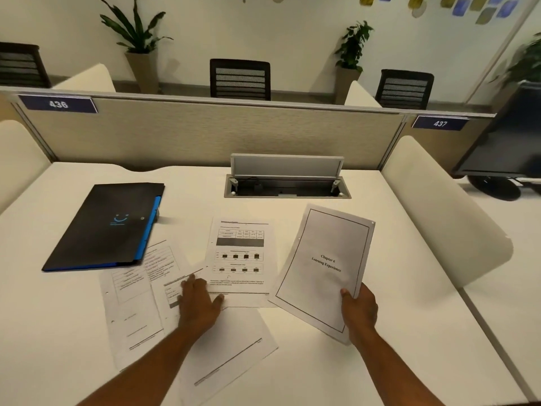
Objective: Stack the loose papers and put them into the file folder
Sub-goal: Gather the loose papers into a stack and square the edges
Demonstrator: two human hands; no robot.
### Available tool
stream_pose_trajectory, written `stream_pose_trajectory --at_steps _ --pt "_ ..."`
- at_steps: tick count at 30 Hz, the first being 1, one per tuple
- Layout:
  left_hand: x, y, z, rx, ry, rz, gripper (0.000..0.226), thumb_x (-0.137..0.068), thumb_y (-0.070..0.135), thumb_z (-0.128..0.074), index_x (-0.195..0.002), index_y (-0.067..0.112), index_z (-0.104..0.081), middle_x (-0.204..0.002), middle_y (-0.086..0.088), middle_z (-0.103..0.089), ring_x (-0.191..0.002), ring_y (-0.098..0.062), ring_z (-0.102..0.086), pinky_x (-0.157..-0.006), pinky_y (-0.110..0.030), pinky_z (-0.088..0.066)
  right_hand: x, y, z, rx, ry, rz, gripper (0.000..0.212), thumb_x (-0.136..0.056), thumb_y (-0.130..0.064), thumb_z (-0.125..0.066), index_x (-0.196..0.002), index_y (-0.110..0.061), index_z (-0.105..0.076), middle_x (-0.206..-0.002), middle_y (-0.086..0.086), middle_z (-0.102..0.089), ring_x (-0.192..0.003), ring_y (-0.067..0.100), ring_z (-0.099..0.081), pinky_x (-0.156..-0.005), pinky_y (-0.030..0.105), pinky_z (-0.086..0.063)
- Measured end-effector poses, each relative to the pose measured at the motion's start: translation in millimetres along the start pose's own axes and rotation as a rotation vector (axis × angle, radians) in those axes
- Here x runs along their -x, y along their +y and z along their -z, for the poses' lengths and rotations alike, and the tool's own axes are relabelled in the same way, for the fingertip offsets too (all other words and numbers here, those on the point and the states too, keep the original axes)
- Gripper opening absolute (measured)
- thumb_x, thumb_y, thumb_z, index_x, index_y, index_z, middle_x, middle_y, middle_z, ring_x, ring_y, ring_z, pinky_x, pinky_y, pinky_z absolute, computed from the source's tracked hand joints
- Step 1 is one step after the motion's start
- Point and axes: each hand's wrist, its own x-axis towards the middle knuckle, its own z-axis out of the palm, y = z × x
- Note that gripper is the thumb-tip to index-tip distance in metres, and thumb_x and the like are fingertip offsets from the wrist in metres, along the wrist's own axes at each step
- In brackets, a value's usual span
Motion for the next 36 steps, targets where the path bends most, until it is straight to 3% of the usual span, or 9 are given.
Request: stream_pose_trajectory --at_steps 4,10,14,19,22,27,30,33,36 --pt "-12 -5 14 0.016 0.078 0.024 0.064 -0.077 0.04 -0.074 -0.122 0.002 -0.05 -0.131 -0.017 -0.046 -0.124 -0.032 -0.042 -0.107 -0.046 -0.037 -1 4 -1 0.008 -0.057 -0.027 0.03 -0.094 -0.01 -0.064 -0.123 -0.011 -0.067 -0.117 0.01 -0.073 -0.108 0.035 -0.066 -0.095 0.041 -0.053" --pt "-8 2 5 -0.066 0.017 0.054 0.083 -0.081 0.047 -0.068 -0.139 0.0 -0.033 -0.156 -0.02 -0.016 -0.147 -0.034 -0.005 -0.12 -0.044 -0.015 -1 9 -7 0.006 -0.124 -0.048 0.033 -0.093 -0.012 -0.065 -0.126 -0.013 -0.067 -0.117 0.01 -0.073 -0.106 0.034 -0.067 -0.096 0.046 -0.055" --pt "-4 17 9 -0.077 0.064 0.106 0.077 -0.074 0.044 -0.077 -0.131 0.006 -0.044 -0.143 -0.013 -0.031 -0.13 -0.03 -0.034 -0.104 -0.042 -0.041 1 7 -8 -0.003 -0.172 -0.035 0.035 -0.094 -0.011 -0.065 -0.128 -0.012 -0.065 -0.12 0.009 -0.071 -0.11 0.034 -0.065 -0.097 0.043 -0.053" --pt "-8 25 18 -0.034 -0.012 0.329 0.078 -0.067 0.046 -0.082 -0.124 0.011 -0.042 -0.13 -0.015 -0.039 -0.122 -0.033 -0.039 -0.099 -0.046 -0.041 3 3 -11 -0.038 -0.203 -0.022 0.036 -0.094 -0.008 -0.064 -0.129 -0.012 -0.065 -0.12 0.008 -0.071 -0.111 0.032 -0.065 -0.1 0.043 -0.052" --pt "-14 19 16 0.086 -0.019 0.312 0.06 -0.076 0.037 -0.075 -0.122 0.008 -0.049 -0.126 -0.017 -0.051 -0.118 -0.036 -0.049 -0.097 -0.047 -0.046 1 1 -13 -0.064 -0.233 -0.029 0.034 -0.094 -0.007 -0.063 -0.128 -0.013 -0.066 -0.117 0.006 -0.072 -0.106 0.03 -0.066 -0.096 0.041 -0.053" --pt "-7 18 20 0.458 -0.098 0.309 0.037 -0.088 0.026 -0.062 -0.121 0.008 -0.058 -0.115 -0.011 -0.066 -0.101 -0.033 -0.064 -0.085 -0.038 -0.055 -4 -3 -21 -0.162 -0.295 -0.122 0.027 -0.094 -0.004 -0.063 -0.12 -0.014 -0.068 -0.109 0.006 -0.073 -0.089 0.024 -0.067 -0.071 0.032 -0.052" --pt "9 17 24 0.634 -0.223 0.318 0.032 -0.083 0.015 -0.067 -0.114 0.014 -0.062 -0.105 -0.005 -0.07 -0.079 -0.024 -0.07 -0.059 -0.034 -0.06 -4 -5 -26 -0.172 -0.341 -0.181 0.02 -0.095 -0.003 -0.062 -0.11 -0.016 -0.067 -0.097 0.006 -0.07 -0.071 0.018 -0.059 -0.055 0.027 -0.038" --pt "27 11 24 0.699 -0.349 0.313 0.038 -0.079 0.012 -0.075 -0.111 0.018 -0.057 -0.107 0.001 -0.066 -0.085 -0.02 -0.067 -0.055 -0.031 -0.059 -4 1 -37 -0.151 -0.429 -0.227 0.019 -0.093 0.0 -0.065 -0.11 -0.009 -0.068 -0.101 0.008 -0.073 -0.085 0.025 -0.067 -0.067 0.033 -0.052" --pt "35 0 21 0.477 -0.261 0.218 0.04 -0.078 0.039 -0.076 -0.108 0.026 -0.053 -0.101 0.011 -0.059 -0.093 -0.014 -0.06 -0.066 -0.027 -0.053 -4 8 -49 -0.069 -0.467 -0.266 0.024 -0.089 -0.004 -0.07 -0.113 -0.005 -0.069 -0.104 0.011 -0.075 -0.097 0.034 -0.07 -0.094 0.05 -0.056"
